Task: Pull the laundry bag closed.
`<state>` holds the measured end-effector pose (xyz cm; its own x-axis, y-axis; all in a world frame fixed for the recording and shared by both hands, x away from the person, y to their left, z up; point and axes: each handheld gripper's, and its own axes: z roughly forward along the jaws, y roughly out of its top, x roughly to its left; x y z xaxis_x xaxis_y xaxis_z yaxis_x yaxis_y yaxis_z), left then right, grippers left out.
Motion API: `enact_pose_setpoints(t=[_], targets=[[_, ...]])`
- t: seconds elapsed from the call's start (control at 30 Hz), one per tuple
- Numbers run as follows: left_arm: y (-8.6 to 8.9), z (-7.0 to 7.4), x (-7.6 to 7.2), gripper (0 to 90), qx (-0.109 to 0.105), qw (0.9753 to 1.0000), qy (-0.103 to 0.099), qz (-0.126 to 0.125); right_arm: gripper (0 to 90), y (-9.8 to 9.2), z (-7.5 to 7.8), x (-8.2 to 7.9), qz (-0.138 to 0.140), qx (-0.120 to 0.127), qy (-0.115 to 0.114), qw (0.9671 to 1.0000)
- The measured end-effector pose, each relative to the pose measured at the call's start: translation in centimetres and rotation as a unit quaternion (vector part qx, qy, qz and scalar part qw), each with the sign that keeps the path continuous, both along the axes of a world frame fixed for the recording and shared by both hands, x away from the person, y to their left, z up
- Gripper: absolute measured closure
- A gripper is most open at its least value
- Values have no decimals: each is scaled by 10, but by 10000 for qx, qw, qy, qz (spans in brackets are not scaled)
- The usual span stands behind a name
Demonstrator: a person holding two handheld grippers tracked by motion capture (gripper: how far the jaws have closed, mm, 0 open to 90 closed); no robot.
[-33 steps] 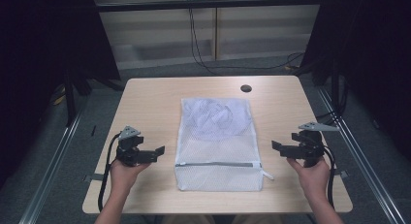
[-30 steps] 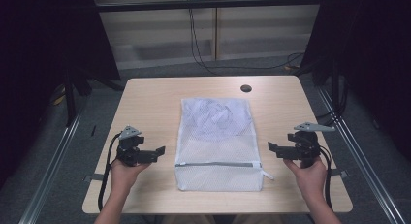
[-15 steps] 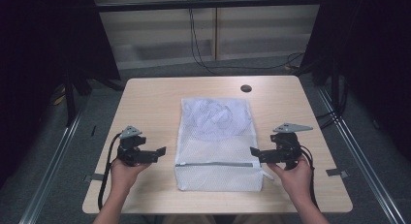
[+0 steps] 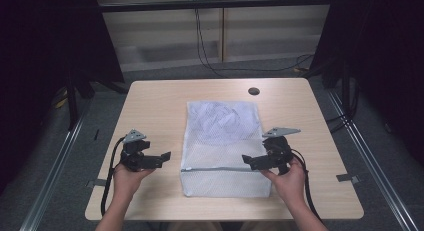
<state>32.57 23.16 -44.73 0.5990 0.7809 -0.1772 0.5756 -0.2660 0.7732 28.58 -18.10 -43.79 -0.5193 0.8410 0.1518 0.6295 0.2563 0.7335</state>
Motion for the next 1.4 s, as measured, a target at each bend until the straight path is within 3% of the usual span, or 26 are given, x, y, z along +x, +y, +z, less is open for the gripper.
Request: enact_pose_setpoints(t=[1.4], targets=[[4, 5, -3, 57, 81, 9999, -45, -83, 123, 82, -1, 22, 394, 259, 554, 9974]])
